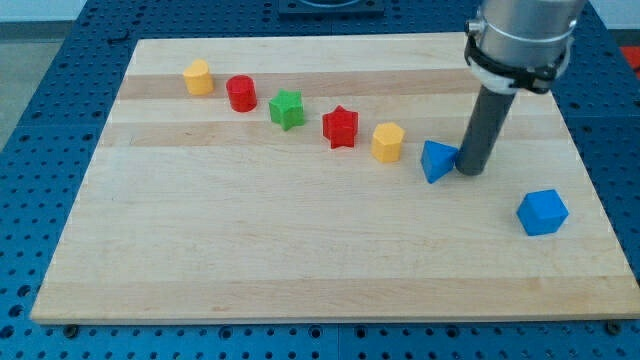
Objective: Push green circle above the yellow hexagon
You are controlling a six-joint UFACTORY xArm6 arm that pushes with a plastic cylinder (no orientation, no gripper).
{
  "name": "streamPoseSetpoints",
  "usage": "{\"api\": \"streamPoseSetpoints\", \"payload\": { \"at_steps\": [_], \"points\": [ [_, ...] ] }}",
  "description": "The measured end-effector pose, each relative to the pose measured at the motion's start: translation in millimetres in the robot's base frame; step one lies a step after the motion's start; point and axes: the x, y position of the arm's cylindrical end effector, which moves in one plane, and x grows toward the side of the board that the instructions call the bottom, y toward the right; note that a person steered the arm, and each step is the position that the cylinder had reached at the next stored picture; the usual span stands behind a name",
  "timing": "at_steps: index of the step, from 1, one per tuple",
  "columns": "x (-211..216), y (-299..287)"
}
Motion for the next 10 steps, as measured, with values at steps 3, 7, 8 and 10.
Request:
{"api": "streamPoseSetpoints", "payload": {
  "at_steps": [3, 7, 8, 10],
  "points": [
    [2.7, 77.4],
    [-30.4, 49.2],
    [-30.4, 28.9],
    [-40.5, -2.1]
  ]
}}
